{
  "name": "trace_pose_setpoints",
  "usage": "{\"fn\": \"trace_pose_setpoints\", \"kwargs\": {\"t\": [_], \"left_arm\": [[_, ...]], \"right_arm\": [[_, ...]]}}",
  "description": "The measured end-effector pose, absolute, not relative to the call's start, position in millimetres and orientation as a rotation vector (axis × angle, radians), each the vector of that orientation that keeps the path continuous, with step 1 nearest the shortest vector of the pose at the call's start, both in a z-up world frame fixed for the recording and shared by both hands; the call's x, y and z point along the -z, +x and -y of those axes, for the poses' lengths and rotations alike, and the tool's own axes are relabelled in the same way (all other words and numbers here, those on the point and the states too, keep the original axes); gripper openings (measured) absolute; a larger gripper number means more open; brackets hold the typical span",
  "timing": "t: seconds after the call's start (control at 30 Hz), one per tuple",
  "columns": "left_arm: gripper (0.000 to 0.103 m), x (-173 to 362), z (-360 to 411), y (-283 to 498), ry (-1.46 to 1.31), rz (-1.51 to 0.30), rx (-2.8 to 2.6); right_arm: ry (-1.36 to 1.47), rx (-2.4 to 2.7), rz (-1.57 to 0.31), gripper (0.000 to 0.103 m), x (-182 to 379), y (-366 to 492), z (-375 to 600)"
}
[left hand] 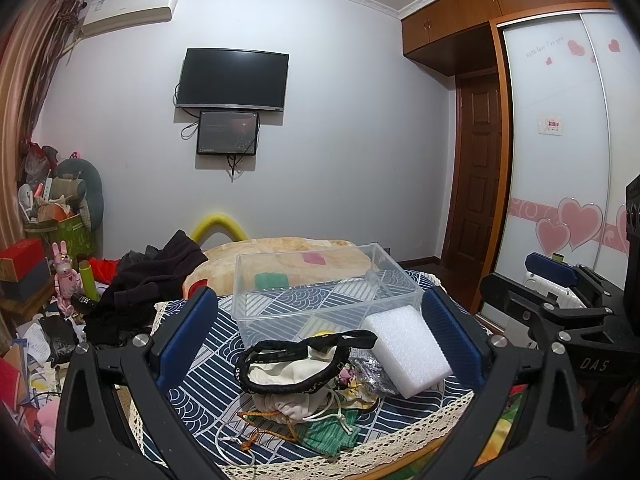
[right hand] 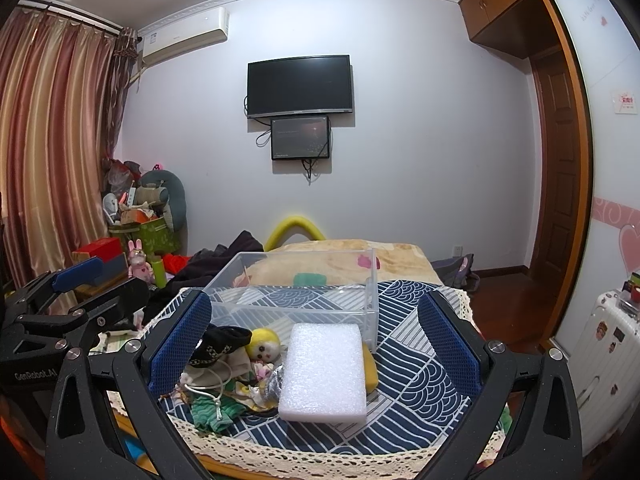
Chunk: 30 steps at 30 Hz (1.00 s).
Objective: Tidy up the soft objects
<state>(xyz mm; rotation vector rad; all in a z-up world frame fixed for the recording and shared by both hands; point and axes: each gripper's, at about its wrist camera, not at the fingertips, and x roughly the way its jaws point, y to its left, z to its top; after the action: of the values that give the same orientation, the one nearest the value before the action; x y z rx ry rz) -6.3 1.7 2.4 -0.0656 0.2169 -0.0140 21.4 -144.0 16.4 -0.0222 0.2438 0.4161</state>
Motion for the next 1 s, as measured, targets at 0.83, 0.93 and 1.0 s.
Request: {"fn": "trace_pose_setpoints", "kwargs": {"t": [0.83, 0.93, 1.0], "left_arm": [[0.103, 32.1, -15.0, 36.8, -0.096, -0.387, 0.036], [0.103, 46.6, -19.8, 49.1, -0.109, -0.432, 0.024], [0.103, 55.9, -22.2, 55.8, -0.111, -0.455, 0.013]], "right_arm": [[-0.023, -0.427, -0.335, 0.103, 7.0, 41.9, 144.0], [-0.013, -0.435, -0.38, 0.103, 17.2, 51.4, 145.1], [-0.009, -0.437, -0.413, 0.103, 24.3, 58.2, 144.9]]}}
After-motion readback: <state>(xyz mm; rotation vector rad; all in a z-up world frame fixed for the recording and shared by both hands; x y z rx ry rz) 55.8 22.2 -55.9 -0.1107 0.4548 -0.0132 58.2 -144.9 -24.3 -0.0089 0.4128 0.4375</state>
